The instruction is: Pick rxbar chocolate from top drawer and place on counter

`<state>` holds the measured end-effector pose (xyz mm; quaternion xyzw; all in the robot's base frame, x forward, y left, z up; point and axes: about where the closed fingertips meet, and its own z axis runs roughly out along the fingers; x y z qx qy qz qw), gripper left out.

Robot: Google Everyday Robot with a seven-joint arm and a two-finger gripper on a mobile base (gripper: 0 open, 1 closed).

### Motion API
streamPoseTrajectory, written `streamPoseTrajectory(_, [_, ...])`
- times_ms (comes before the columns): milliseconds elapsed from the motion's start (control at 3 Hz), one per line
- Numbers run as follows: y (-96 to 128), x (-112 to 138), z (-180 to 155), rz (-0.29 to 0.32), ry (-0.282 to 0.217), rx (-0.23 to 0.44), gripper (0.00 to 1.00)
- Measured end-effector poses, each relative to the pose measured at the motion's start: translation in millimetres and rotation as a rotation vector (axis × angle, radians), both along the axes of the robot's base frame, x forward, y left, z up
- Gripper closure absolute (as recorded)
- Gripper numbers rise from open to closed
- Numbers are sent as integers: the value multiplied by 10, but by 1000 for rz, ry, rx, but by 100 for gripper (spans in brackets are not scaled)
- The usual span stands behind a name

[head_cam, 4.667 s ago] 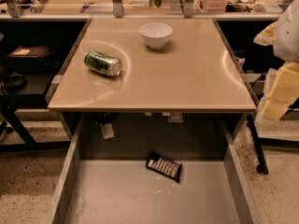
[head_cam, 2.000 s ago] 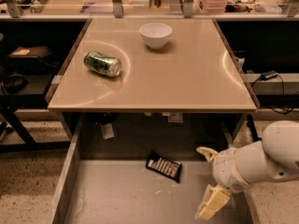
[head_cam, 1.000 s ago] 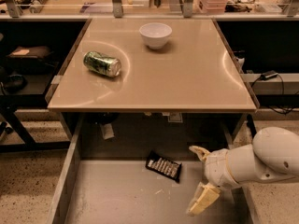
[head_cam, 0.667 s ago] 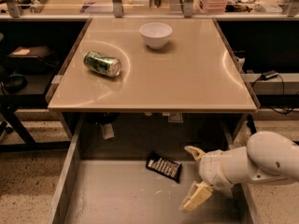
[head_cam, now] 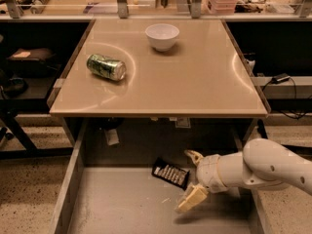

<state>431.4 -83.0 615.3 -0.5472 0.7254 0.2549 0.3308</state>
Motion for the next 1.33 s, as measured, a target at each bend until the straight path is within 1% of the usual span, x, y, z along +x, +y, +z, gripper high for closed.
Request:
streamPoseTrajectory(333, [163,99,-168,-33,-6,8,0])
streamPoseTrajectory(667, [212,170,-239,-79,-48,-6,0])
streamPoseTrajectory(1000, [202,213,-240,-92,-59,-10,20])
streamPoseTrajectory(1333, [202,213,-240,-92,-59,-10,42])
